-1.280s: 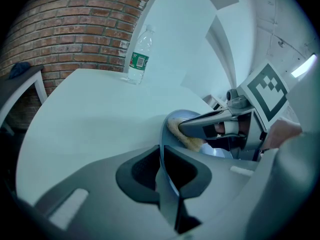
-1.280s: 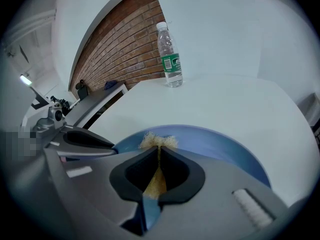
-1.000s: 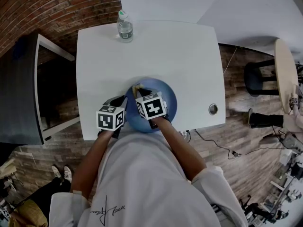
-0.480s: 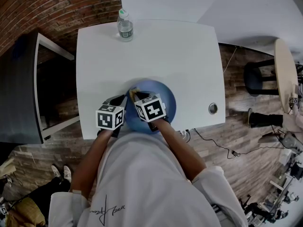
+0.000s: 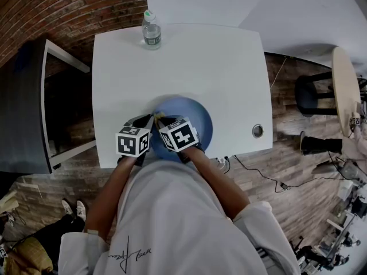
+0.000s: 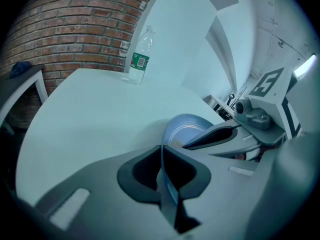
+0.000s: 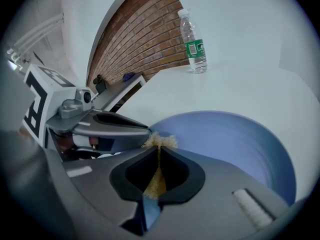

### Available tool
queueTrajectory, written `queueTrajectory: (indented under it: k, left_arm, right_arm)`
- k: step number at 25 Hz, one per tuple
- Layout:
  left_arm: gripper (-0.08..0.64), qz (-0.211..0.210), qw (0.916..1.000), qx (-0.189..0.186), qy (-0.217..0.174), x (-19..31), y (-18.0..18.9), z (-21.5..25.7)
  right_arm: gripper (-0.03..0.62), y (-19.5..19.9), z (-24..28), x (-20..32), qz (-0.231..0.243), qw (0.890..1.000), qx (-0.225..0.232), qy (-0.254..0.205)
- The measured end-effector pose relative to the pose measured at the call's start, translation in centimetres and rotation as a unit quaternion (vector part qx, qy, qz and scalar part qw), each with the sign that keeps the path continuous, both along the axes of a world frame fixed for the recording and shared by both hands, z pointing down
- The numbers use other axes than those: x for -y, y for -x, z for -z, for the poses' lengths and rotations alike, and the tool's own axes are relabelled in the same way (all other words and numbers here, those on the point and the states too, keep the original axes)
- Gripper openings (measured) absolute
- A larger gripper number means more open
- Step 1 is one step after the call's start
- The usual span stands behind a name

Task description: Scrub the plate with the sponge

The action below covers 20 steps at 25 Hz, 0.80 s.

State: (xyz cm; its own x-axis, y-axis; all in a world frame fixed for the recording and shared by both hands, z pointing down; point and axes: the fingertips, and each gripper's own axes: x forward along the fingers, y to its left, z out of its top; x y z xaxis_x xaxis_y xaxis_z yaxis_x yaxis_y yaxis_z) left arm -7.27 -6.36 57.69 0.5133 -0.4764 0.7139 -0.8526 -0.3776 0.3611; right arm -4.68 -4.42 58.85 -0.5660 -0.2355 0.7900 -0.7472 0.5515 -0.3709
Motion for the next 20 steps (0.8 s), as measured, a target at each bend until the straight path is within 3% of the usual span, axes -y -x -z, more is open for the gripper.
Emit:
queueTrajectory:
  k: [20]
  left_arm:
    - [0.028,0.005,1.0000,-0.003,0.000,0.1,0.0,-0.1]
  right_arm:
    - [0.023,1.6,-0.1,-3.2,0.070,0.995,0.035,0.058]
